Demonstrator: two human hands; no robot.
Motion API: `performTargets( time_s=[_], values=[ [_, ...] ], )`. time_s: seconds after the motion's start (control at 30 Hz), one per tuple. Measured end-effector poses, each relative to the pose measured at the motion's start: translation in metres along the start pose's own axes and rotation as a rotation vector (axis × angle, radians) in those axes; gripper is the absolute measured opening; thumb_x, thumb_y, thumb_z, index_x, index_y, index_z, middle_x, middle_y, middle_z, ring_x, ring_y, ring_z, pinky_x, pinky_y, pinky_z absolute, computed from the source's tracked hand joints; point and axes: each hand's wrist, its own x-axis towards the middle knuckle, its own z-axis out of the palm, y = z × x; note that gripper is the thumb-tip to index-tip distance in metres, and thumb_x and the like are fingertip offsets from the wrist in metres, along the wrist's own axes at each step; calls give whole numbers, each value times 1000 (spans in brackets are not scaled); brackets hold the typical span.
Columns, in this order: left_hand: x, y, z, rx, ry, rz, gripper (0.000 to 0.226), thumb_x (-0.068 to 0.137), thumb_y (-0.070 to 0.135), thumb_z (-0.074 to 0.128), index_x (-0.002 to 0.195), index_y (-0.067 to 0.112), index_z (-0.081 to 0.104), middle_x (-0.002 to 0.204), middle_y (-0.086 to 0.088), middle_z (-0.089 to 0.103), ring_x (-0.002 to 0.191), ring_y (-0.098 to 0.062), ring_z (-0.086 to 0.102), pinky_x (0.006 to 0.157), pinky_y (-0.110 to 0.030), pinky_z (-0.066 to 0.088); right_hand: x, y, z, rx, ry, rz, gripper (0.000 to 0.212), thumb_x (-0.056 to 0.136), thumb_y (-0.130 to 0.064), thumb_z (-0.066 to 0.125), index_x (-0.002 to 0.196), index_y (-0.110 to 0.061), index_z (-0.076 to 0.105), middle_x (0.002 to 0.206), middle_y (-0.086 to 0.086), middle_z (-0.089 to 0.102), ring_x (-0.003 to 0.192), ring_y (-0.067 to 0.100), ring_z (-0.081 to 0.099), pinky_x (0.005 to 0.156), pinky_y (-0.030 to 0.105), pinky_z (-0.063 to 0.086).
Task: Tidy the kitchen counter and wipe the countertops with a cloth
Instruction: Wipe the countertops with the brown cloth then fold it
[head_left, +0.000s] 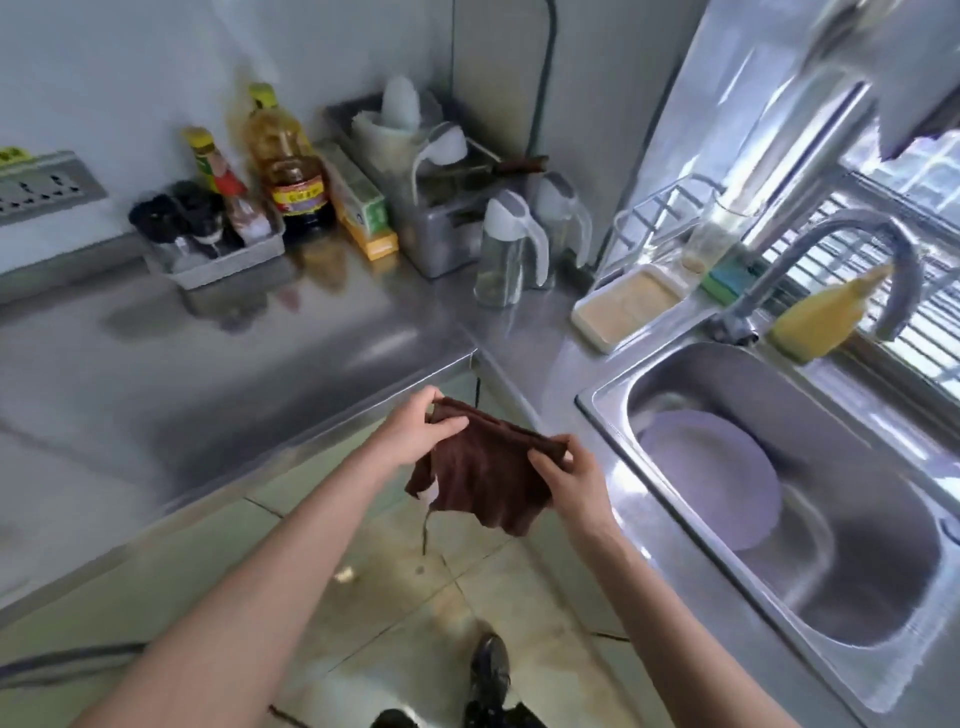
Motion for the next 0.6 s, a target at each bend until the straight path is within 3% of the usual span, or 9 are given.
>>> performTargets(
  time_s=[0.27,0.33,0.43,0.6],
  values=[
    [138,52,37,136,1,146,17,84,13,62,87,11,45,78,-9,49,70,-20,46,56,-34,35,111,-1,-16,188,186,100,13,82,-11,57,76,-20,51,78,15,57,74,31,56,73,55,50],
    [166,56,45,131,-5,156,17,85,13,61,89,11,44,82,-7,51,75,-18,46,61,-29,34,135,-3,-20,187,203,119,8,83,-11,56,79,-17,51,79,15,57,74,27,55,69,50,50],
    [202,65,53,95,-35,167,15,86,10,60,90,9,45,83,-5,51,77,-17,46,57,-8,34,167,-8,-26,156,252,137,6,87,-7,55,84,-12,54,77,10,59,72,19,53,66,38,46],
    [249,75,64,33,-77,177,15,85,11,61,94,11,49,93,-5,56,90,-18,53,72,-19,36,206,-13,-37,46,385,110,11,84,-7,61,83,-18,59,77,-2,63,77,17,60,74,31,48]
  ],
)
